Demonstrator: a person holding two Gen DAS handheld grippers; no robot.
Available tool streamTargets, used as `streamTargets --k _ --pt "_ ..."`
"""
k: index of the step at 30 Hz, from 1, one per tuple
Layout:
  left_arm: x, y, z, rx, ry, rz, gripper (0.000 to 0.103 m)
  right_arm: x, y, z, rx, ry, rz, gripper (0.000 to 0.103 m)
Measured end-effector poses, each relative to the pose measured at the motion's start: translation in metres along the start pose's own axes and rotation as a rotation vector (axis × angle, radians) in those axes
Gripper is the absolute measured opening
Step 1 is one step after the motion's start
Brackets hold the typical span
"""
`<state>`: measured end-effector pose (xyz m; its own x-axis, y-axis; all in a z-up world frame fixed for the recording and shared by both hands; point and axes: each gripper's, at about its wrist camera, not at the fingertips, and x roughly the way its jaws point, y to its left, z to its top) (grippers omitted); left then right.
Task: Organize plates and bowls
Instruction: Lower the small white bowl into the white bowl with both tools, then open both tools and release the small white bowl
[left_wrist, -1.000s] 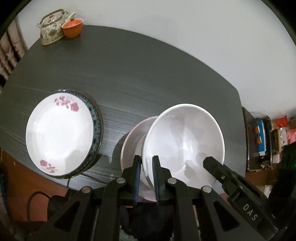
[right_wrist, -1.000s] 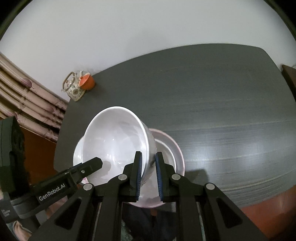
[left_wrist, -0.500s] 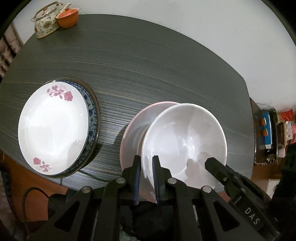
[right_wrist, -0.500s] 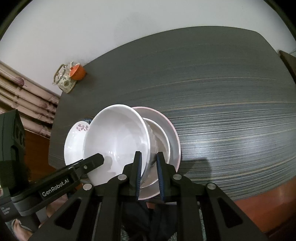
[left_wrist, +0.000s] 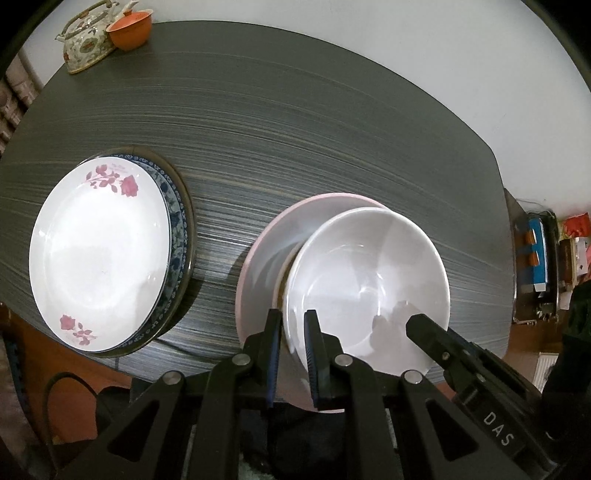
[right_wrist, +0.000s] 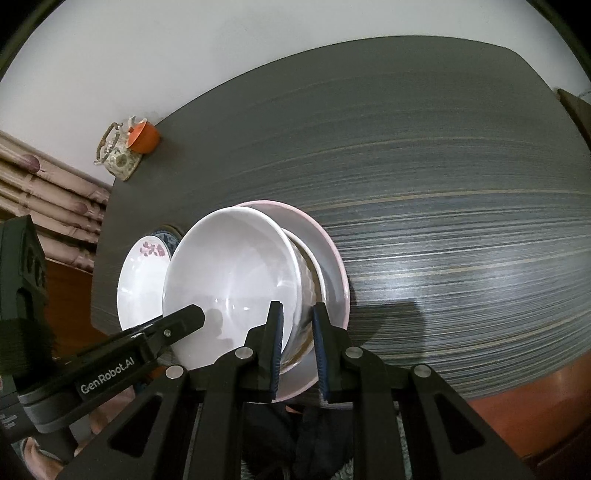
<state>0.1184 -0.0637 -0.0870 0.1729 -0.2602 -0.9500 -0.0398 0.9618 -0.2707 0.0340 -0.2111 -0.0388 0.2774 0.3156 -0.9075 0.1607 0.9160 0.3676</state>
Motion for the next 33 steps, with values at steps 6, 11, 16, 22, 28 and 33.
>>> streamTargets --k 6,11,16,22,28,33 --pt "-0.005 0.001 0.003 0.0 -0.004 -0.004 0.013 0.005 0.0 0.0 -0.001 0.009 0.001 0.017" --pt "-0.004 0.005 0.002 -0.004 -0.003 -0.013 0.013 0.006 -0.001 0.002 -0.012 0.008 -0.01 0.018" --pt "-0.003 0.008 0.004 -0.005 -0.001 -0.018 0.013 0.006 0.0 -0.001 -0.019 0.006 -0.015 0.019" --pt "-0.008 0.013 0.005 -0.006 -0.012 -0.04 0.013 0.006 0.004 -0.001 -0.025 0.011 -0.006 0.026" --pt "-0.023 0.019 0.005 -0.006 -0.036 -0.061 0.013 -0.002 0.001 -0.002 -0.022 -0.006 -0.003 0.038" --pt "-0.041 0.03 0.004 -0.021 -0.064 -0.087 0.013 -0.011 0.001 -0.001 -0.018 -0.028 0.005 0.042"
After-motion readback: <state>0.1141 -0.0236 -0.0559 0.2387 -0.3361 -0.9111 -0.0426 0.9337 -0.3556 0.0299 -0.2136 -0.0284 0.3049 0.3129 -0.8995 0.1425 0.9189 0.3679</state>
